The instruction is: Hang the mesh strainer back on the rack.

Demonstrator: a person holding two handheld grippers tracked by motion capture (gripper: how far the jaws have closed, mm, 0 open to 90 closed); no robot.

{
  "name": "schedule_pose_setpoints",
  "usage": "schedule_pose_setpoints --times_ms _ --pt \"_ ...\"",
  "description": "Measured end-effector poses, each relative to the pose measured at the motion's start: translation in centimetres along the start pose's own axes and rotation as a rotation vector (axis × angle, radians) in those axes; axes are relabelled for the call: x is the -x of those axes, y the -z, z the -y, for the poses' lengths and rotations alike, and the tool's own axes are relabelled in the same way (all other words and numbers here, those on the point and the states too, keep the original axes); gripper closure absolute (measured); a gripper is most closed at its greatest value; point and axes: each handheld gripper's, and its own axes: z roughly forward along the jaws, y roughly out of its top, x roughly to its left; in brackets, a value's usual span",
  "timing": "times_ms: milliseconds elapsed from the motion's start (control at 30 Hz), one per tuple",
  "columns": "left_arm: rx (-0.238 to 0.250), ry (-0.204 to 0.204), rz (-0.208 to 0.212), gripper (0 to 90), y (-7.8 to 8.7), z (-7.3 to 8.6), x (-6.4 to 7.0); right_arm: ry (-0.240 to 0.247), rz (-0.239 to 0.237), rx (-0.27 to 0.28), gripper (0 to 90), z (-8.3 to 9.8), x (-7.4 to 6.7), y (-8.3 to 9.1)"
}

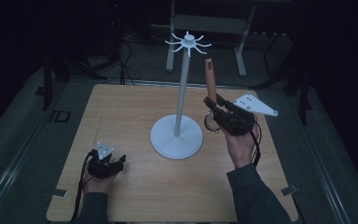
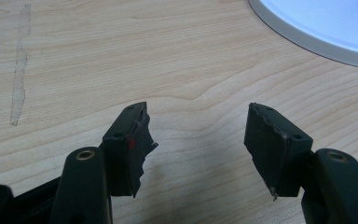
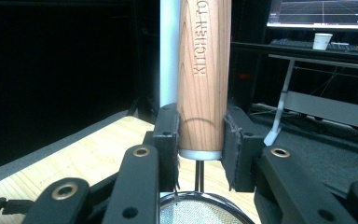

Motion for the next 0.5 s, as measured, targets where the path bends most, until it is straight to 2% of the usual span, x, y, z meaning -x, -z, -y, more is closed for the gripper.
schedule_pose_setpoints --times_ms 500 --pt "0.001 0.001 0.000 40.4 0.03 -0.01 0.00 -0.026 -0.018 0.020 69.5 -0.31 0.11 0.09"
